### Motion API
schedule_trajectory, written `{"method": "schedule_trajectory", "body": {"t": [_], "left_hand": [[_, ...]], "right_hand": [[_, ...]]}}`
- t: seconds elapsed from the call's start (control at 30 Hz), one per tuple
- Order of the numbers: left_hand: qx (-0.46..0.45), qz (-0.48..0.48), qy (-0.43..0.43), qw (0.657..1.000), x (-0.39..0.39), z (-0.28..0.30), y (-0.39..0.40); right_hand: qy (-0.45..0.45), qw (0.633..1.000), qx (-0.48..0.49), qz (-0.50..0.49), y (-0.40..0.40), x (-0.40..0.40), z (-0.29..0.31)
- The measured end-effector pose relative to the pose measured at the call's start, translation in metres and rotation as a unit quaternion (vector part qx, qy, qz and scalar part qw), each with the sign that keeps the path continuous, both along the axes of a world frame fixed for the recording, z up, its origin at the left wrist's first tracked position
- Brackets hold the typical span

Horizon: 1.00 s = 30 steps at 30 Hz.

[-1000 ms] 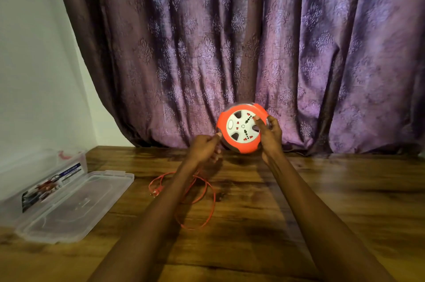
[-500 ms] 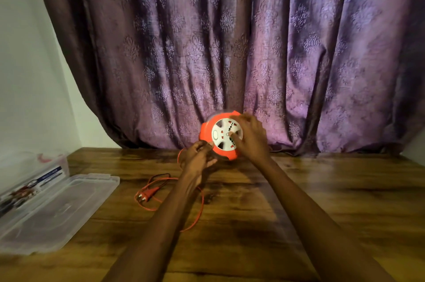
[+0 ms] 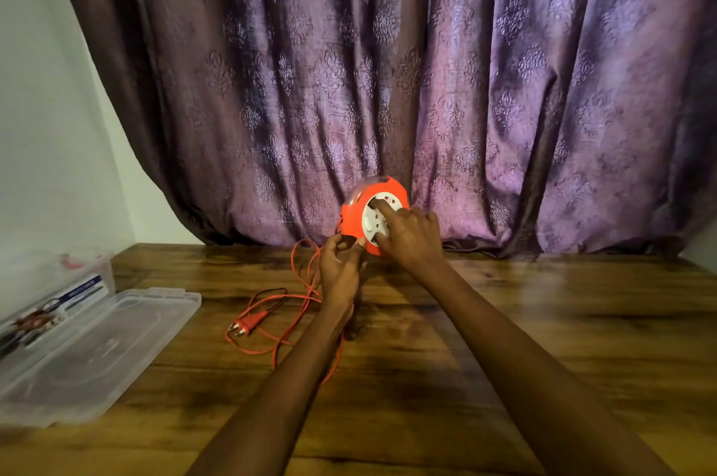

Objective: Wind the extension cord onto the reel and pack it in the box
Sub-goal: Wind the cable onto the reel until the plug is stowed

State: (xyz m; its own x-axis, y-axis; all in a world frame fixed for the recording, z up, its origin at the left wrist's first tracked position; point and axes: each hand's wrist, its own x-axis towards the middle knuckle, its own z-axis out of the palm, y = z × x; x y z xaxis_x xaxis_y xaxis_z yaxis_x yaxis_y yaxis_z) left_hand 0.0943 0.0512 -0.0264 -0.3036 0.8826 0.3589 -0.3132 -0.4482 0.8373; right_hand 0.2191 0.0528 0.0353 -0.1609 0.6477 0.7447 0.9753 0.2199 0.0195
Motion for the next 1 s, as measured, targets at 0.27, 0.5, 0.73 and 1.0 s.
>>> {"method": "schedule_trajectory", "body": {"t": [0.27,0.5,0.73,1.0], "left_hand": [[0.007,0.06,0.048,0.997,0.009,-0.011,-0.002],[0.059,0.031,0.071,0.995,0.008,-0.011,-0.011],[0.007,0.0,-0.028,1.0,-0.007,-0.001,-0.013],[-0.058,-0.028,-0.013,0.998,-0.041,0.013,-0.006]], "right_hand": [[0.382,0.908,-0.17,0.007,-0.016,-0.015,0.004],[0.783,0.516,-0.297,0.181,-0.015,-0.028,0.006],[0.649,0.689,-0.266,0.183,-0.014,-0.015,0.006],[-0.038,0.982,0.006,0.185,-0.001,0.021,0.002]]}}
